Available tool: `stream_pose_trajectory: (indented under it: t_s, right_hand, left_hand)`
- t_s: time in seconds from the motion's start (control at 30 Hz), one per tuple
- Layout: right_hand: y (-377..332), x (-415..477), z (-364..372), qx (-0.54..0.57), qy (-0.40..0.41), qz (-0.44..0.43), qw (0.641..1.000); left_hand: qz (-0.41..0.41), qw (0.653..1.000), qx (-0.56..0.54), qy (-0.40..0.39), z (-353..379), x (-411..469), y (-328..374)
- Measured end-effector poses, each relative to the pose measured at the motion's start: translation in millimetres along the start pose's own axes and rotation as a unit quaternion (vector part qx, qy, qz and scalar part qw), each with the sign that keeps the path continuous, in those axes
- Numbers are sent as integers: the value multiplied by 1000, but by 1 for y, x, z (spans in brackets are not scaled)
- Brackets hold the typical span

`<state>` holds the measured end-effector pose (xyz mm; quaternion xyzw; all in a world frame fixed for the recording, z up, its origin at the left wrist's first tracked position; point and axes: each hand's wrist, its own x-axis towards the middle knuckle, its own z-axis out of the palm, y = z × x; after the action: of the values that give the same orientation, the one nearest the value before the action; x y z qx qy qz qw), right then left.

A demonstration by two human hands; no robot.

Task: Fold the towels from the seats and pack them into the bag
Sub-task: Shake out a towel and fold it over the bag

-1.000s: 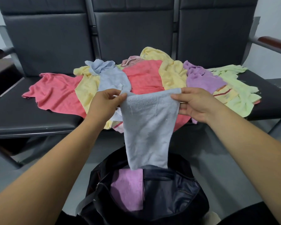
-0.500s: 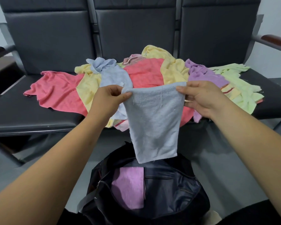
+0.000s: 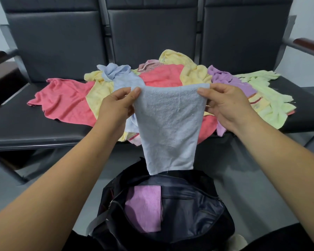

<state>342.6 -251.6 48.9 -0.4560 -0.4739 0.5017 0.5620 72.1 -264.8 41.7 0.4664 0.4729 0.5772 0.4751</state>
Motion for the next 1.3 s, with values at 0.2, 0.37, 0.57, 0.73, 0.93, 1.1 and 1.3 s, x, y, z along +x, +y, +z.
stream_pose_trajectory:
  t_s: [0.2, 0.37, 0.57, 0.73, 0.93, 1.1, 1.3]
  right_hand:
    - [-3, -4, 4, 18, -127, -16, 992]
    - [8, -5, 5, -221, -171, -7, 960]
    - [20, 3, -6, -236, -68, 33, 969]
    - [11, -6, -2, -211, -179, 91, 956]
    - [21, -8, 8, -481, -175, -30, 858]
    - [26, -4, -9, -172, -152, 102, 968]
    - [29, 7, -14, 24, -87, 209, 974]
  left_hand:
    - [19, 974, 158, -159, -3, 3, -3]
    - [19, 946, 276, -169, 0, 1, -14]
    - [-45, 962, 214, -166, 1, 0, -12]
    - [6, 896, 398, -197, -2, -4, -7]
    - [41, 877, 444, -182, 6, -8, -10]
    - [-73, 956, 240, -151, -1, -5, -8]
    - [-182, 973, 17, -144, 2, -2, -8]
